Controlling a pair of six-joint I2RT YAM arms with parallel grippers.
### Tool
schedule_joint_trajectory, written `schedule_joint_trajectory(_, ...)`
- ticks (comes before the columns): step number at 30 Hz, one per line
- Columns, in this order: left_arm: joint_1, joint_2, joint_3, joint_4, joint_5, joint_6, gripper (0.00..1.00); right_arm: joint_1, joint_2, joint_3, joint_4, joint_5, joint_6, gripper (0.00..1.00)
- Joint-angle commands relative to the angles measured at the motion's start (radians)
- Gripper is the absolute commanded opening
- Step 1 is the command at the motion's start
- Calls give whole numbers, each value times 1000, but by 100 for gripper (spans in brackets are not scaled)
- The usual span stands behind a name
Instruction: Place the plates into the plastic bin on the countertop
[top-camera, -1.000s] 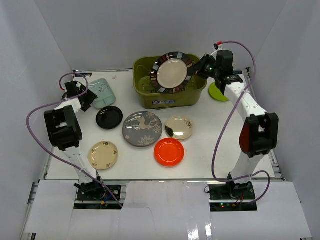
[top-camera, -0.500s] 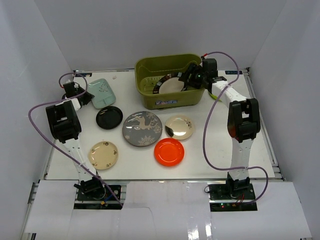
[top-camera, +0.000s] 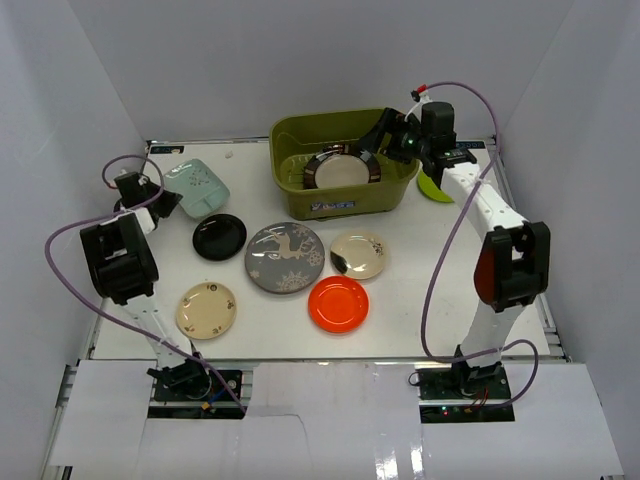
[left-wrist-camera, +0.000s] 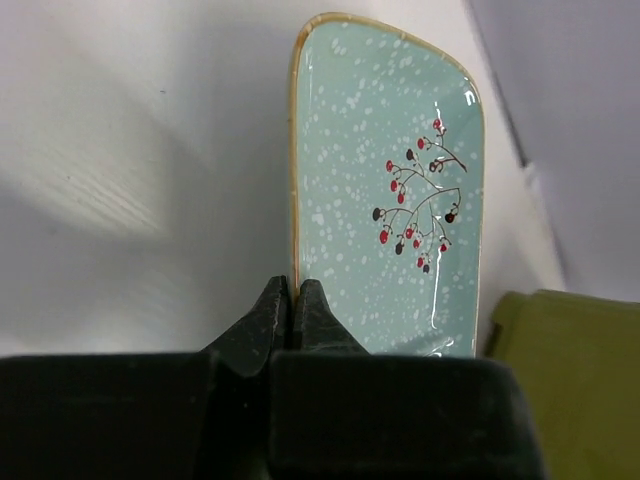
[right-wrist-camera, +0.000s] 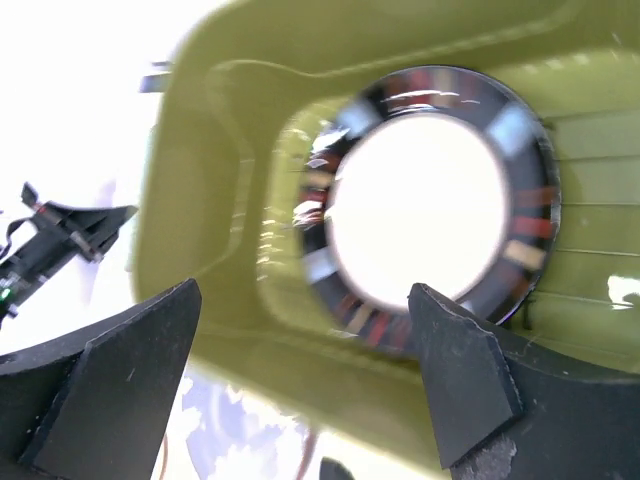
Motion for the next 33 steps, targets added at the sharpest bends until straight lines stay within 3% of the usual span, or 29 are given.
schedule_joint_trajectory(1,11,-275,3,138,85,-133,0,2,-178,-54,42,-76,-57,90)
schedule_joint_trajectory(5,-4,-417,-30,171,123,-198,0,2,-343,-236,116,-61,-46,93)
schedule_joint_trajectory(7,-26,-465,-24,161,137,-199,0,2,-448,-376,181,-61,-14,100)
schedule_joint_trajectory(10,-93,-516,41,96,157,-178,0,4,-576,-557,240,-59,26,77)
schedule_joint_trajectory(11,-150,-524,59,57,154,-166,0,4,-605,-604,251,-53,35,65)
schedule_joint_trajectory(12,-187,-533,105,36,145,-147,0,2,-642,-699,263,-49,46,41)
schedule_joint_trajectory(14,-292,-527,163,-39,99,-98,0,4,-745,-795,286,-29,72,21)
schedule_joint_trajectory(16,-363,-502,234,-70,59,-74,0,2,-850,-920,291,-12,80,8)
schedule_joint_trajectory(17,-444,-489,257,-99,9,-51,0,2,-880,-959,294,-12,80,8)
schedule_joint_trajectory(20,-552,-415,338,-138,-103,-14,0,8,-976,-1077,275,-52,77,8)
schedule_joint_trajectory(25,-659,-251,475,-158,-196,-17,0,50,-1094,-1212,249,-81,84,8)
schedule_joint_trajectory(33,-773,166,985,-286,-314,14,0,153,-1171,-1261,185,-67,52,8)
